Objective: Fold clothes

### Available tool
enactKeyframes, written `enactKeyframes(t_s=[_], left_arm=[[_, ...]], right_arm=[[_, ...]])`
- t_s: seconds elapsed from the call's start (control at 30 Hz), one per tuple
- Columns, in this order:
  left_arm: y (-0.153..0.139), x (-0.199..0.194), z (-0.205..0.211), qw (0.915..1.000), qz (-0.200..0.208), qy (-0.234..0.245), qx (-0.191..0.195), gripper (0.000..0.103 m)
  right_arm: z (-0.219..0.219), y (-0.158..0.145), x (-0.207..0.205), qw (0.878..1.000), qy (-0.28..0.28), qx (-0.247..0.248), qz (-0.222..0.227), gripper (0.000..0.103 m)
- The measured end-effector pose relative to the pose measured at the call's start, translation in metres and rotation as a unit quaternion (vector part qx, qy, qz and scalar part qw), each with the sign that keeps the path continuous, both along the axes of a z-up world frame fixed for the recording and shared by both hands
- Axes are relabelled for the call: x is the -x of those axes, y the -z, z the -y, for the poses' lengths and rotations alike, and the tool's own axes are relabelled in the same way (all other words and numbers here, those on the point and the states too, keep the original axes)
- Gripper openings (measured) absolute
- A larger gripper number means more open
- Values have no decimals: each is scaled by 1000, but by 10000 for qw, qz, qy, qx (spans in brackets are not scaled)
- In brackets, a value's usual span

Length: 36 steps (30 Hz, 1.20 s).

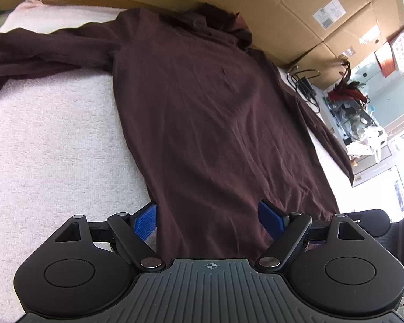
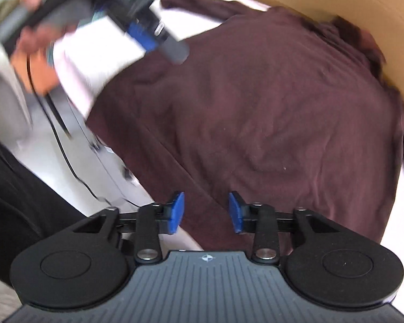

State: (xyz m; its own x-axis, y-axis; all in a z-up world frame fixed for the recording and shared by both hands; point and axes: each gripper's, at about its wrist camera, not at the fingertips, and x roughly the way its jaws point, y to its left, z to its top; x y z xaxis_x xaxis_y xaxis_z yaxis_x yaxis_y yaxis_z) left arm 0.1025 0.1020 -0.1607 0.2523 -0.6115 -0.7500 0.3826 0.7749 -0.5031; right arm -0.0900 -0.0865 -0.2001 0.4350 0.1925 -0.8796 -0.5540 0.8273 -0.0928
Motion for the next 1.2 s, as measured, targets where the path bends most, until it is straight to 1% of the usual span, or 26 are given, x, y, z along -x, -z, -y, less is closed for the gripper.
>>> enactKeyframes(t_s=[0.07,0.1,0.13,0.2,0.27,0.33,0.4,0.47,0.57,0.6,0.7,0.8,0.87,0.97,1.0,1.1,1.17,1.2], left_arm=[[0,1,-2,10000,-6,-21,-18,88],[0,2,-3,10000,-7,-31,-32,88],[0,3,-4,10000,-7,-41,-45,88],[-2,5,-8,10000,22,-70,-59,88],[-4,6,-13,9999,43,-119,-63,88],[-7,7,-17,9998,58,-179,-63,89],[-11,6,-20,9996,111,-238,-74,89],[-16,6,-22,9994,169,-283,-70,89],[-25,7,-18,9994,247,-244,-27,89],[-29,8,-15,9994,272,-199,-7,90],[-37,17,2,9993,338,163,59,91],[-40,30,31,9966,405,716,86,91],[-38,38,53,9932,427,1077,139,92],[-25,41,84,9888,341,1439,191,92],[-20,40,93,9886,339,1459,144,92],[-3,33,110,9879,116,1540,117,92],[4,30,114,9875,73,1572,10,92],[5,28,113,9876,108,1568,-24,92]], right_arm=[[1,0,0,9999,-98,0,-48,23],[1,-2,-1,9999,-126,-4,-103,8],[2,-6,-5,9998,-84,-66,-176,6],[8,-15,-13,9989,96,-331,-312,6],[22,-26,-25,9952,415,-790,-395,6],[38,-37,-39,9882,761,-1245,-466,6],[53,-43,-58,9800,1108,-1574,-497,6],[64,-44,-79,9745,1387,-1699,-476,6],[72,-39,-108,9717,1664,-1626,-407,6],[74,-36,-115,9710,1736,-1593,-404,6],[80,-26,-134,9679,1986,-1487,-401,6],[83,-16,-144,9608,2217,-1591,-489,6],[82,-10,-148,9598,2257,-1590,-504,6],[83,-2,-150,9565,2357,-1620,-576,9],[85,-2,-150,9545,2409,-1665,-568,9],[90,-8,-143,9495,2538,-1791,-438,16],[95,-17,-132,9491,2573,-1801,-246,23],[98,-22,-125,9487,2603,-1787,-142,31]])
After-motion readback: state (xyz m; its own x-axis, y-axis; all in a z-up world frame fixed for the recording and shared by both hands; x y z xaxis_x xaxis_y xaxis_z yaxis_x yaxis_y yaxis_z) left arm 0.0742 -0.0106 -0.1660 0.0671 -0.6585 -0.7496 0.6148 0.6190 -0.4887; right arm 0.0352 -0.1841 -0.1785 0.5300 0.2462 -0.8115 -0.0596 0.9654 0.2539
